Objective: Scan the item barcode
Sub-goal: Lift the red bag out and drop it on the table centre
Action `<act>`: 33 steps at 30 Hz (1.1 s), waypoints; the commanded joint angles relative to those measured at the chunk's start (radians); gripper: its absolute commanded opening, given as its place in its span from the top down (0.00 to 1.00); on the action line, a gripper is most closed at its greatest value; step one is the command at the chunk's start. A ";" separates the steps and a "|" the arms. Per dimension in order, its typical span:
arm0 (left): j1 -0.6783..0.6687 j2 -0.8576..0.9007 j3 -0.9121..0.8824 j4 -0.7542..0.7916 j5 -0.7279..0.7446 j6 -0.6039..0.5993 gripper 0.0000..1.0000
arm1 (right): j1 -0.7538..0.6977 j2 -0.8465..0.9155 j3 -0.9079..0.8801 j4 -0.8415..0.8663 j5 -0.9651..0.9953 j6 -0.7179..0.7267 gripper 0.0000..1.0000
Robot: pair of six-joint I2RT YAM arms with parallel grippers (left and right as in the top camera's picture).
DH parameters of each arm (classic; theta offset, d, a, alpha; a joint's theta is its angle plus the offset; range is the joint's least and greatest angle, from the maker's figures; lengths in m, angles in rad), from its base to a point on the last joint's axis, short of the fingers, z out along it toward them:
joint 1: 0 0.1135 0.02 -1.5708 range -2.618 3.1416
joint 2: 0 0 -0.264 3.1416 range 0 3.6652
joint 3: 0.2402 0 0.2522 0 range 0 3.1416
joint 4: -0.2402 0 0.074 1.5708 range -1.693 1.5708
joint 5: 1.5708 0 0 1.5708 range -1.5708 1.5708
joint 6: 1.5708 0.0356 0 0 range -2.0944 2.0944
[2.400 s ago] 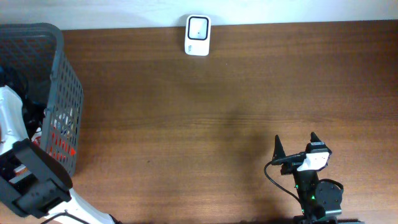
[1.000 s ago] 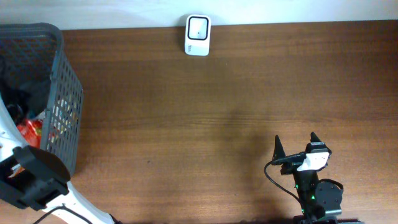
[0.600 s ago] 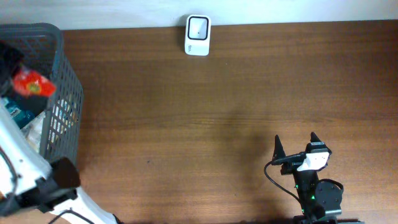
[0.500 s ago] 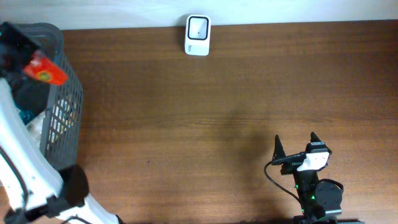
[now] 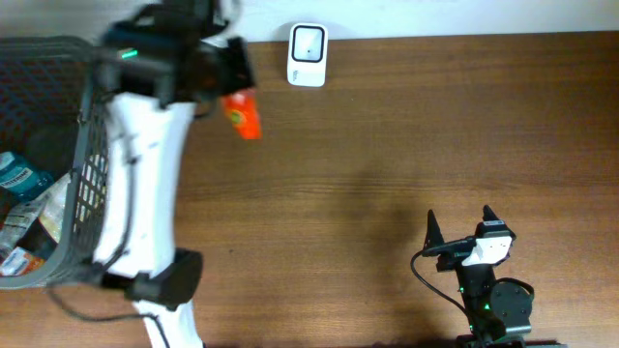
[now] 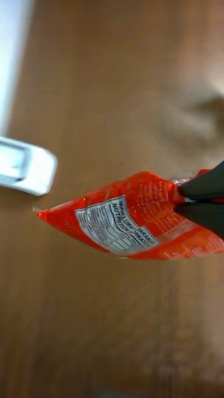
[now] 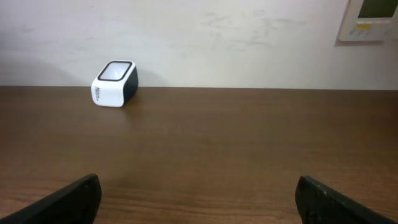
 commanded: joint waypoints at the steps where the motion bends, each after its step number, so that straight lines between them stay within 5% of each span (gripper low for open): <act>1: -0.090 0.097 -0.058 0.016 -0.004 0.032 1.00 | 0.006 -0.006 -0.005 -0.007 0.012 0.001 0.01; 18: -0.329 0.420 -0.074 0.152 -0.140 0.032 1.00 | 0.006 -0.006 -0.005 -0.007 0.012 0.001 0.01; 21: -0.360 0.420 -0.074 0.175 -0.141 0.032 0.75 | 0.006 -0.006 -0.005 -0.007 0.012 0.001 0.01; 27: -0.377 0.420 -0.074 0.175 -0.140 0.031 0.48 | 0.006 -0.006 -0.005 -0.007 0.012 0.001 0.01; 33: -0.376 0.415 -0.065 0.159 -0.137 0.031 0.41 | 0.006 -0.006 -0.005 -0.007 0.012 0.001 0.01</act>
